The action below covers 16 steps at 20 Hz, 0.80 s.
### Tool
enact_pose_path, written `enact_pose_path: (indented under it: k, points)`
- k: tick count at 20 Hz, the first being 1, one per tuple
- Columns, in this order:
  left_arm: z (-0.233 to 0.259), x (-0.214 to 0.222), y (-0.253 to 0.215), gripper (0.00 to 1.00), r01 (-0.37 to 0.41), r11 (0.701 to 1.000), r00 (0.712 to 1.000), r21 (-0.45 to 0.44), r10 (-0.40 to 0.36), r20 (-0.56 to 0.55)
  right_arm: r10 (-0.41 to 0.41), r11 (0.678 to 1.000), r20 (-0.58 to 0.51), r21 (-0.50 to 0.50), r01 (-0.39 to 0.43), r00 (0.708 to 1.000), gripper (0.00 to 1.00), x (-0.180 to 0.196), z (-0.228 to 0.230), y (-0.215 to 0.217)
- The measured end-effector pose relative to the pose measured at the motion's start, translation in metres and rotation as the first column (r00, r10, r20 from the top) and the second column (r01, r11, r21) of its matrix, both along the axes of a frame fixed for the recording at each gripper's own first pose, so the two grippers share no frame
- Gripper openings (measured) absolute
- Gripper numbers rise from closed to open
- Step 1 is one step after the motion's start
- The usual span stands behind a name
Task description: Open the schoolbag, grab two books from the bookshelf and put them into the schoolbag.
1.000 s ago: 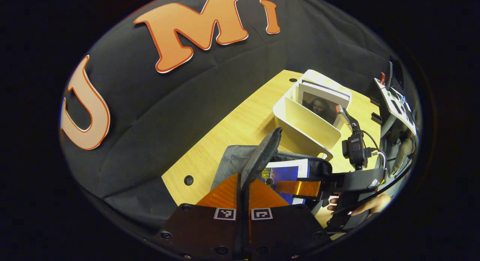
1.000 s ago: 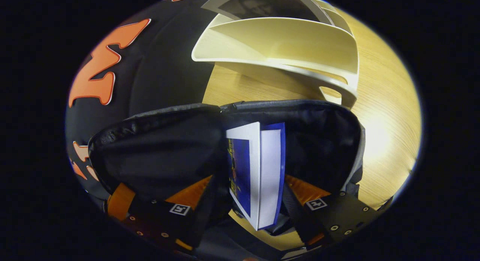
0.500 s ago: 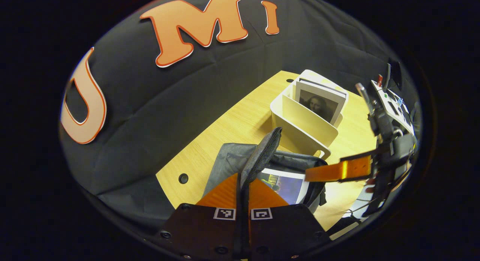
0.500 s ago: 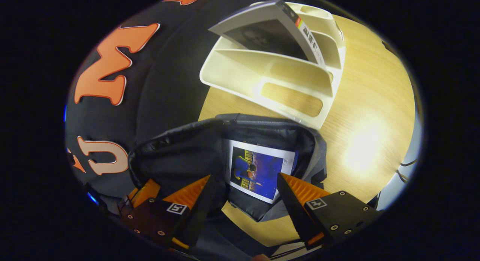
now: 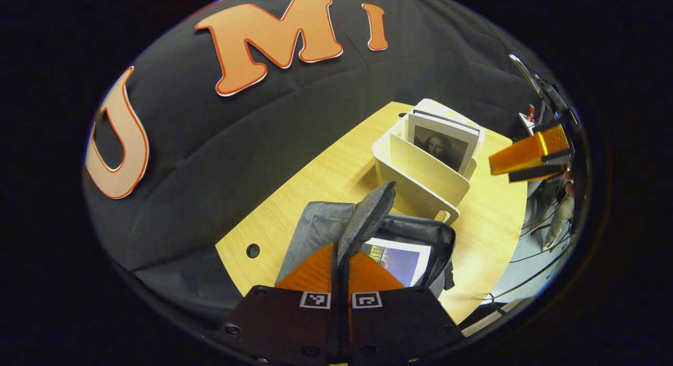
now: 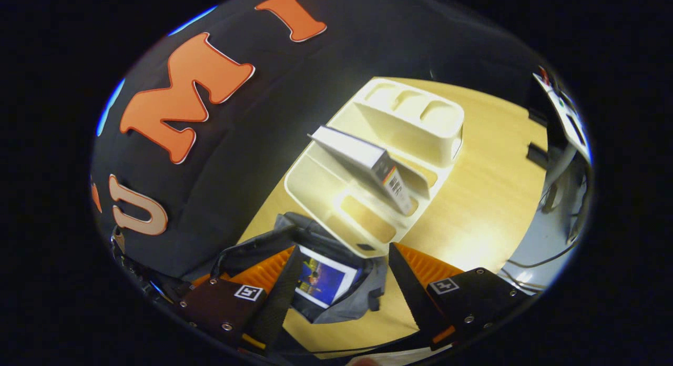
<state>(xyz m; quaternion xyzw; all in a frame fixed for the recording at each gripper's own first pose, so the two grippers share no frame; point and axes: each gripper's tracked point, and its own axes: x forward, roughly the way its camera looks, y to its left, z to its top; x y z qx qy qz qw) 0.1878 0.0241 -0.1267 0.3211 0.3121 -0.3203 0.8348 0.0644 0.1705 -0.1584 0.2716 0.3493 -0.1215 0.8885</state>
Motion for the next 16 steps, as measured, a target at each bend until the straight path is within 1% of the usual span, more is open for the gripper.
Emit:
enact_pose_path:
  k: [1,4,5,7,10,12,14,16]
  points:
    - [-0.003,-0.002,-0.002,0.01,-0.008,1.0,1.0,-0.008,0.008,-0.004,0.005,0.999,0.0,-0.045,-0.005,1.0,0.99,0.003,0.01,-0.011]
    - [-0.009,-0.011,-0.003,0.01,-0.036,0.999,0.999,-0.024,0.035,-0.014,0.054,0.99,0.0,-0.128,-0.054,0.999,0.99,0.018,0.038,-0.031]
    - [-0.01,-0.013,-0.003,0.01,-0.047,0.998,0.999,-0.029,0.047,-0.013,0.072,0.982,-0.01,-0.176,-0.073,0.997,0.98,0.025,0.043,-0.039]
    - [-0.01,-0.015,-0.006,0.01,-0.059,0.998,0.998,-0.034,0.059,-0.008,0.12,0.951,-0.042,-0.281,-0.127,0.992,0.98,0.04,0.053,-0.052]
    - [-0.014,-0.015,-0.008,0.01,-0.084,0.996,0.996,-0.035,0.084,-0.01,0.206,0.895,-0.115,-0.379,-0.235,0.972,0.99,0.069,0.06,-0.059]
    - [-0.016,-0.015,-0.01,0.01,-0.102,0.994,0.995,-0.037,0.102,-0.014,0.264,0.858,-0.174,-0.406,-0.313,0.949,0.99,0.092,0.053,-0.056]
    - [-0.018,-0.014,-0.012,0.01,-0.118,0.992,0.993,-0.036,0.117,-0.019,0.317,0.823,-0.254,-0.405,-0.398,0.914,0.99,0.106,0.035,-0.05]
    - [-0.019,-0.012,-0.012,0.01,-0.133,0.991,0.991,-0.027,0.132,-0.018,0.341,0.789,-0.342,-0.401,-0.464,0.876,0.99,0.117,0.013,-0.052]
